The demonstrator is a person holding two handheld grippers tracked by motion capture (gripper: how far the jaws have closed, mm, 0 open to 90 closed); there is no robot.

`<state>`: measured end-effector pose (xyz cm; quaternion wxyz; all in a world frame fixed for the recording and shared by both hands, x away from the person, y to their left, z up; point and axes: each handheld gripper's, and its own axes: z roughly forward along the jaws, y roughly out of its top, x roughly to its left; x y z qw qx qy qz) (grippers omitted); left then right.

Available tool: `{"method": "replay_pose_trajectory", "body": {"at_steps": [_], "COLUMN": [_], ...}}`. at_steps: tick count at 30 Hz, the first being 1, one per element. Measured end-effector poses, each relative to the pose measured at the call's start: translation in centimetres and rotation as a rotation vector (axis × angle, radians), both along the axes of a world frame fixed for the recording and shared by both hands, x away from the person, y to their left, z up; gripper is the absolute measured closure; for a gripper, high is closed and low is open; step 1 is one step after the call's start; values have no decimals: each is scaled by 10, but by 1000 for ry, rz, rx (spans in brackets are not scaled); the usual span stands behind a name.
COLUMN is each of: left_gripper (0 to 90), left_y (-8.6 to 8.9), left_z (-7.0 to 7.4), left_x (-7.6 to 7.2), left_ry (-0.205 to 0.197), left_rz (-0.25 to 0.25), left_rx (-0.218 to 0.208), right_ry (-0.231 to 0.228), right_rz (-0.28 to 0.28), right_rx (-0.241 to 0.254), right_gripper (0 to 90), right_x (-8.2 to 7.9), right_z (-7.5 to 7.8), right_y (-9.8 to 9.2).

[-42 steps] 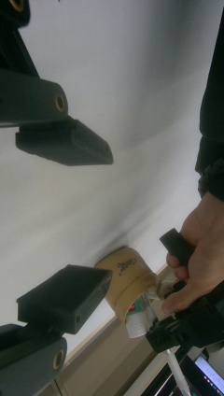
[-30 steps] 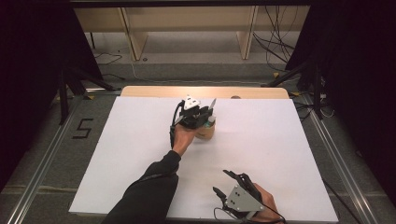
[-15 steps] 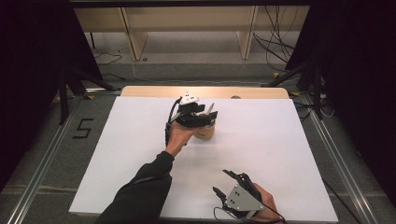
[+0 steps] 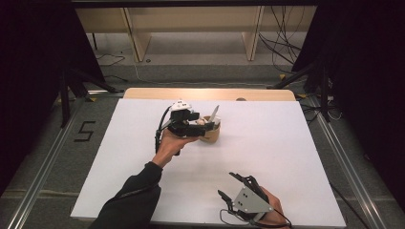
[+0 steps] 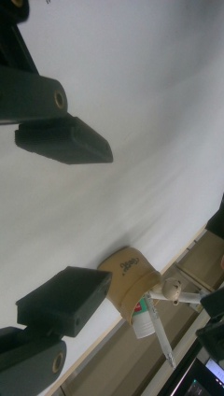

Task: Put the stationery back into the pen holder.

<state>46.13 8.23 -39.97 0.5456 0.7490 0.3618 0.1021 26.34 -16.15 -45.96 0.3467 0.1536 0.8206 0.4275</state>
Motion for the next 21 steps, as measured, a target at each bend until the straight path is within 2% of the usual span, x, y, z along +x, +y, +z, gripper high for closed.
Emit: {"method": "replay_pose_trajectory", "body": {"at_steps": [8, 13, 21], "left_gripper": [190, 190, 191], "left_y": [19, 29, 38], "left_z": [-6, -10, -11], "left_x": [-18, -27, -39], "left_ry": [-9, -11, -26], "left_rz": [-33, -30, -42], "left_rx": [-10, -30, -13], "right_ry": [54, 90, 152], "right_rz": [-10, -18, -28], "right_rx": [75, 124, 187], "right_gripper": [369, 368, 361], "right_x": [4, 7, 11], "right_z": [4, 6, 8], "right_y": [-6, -11, -17]}}
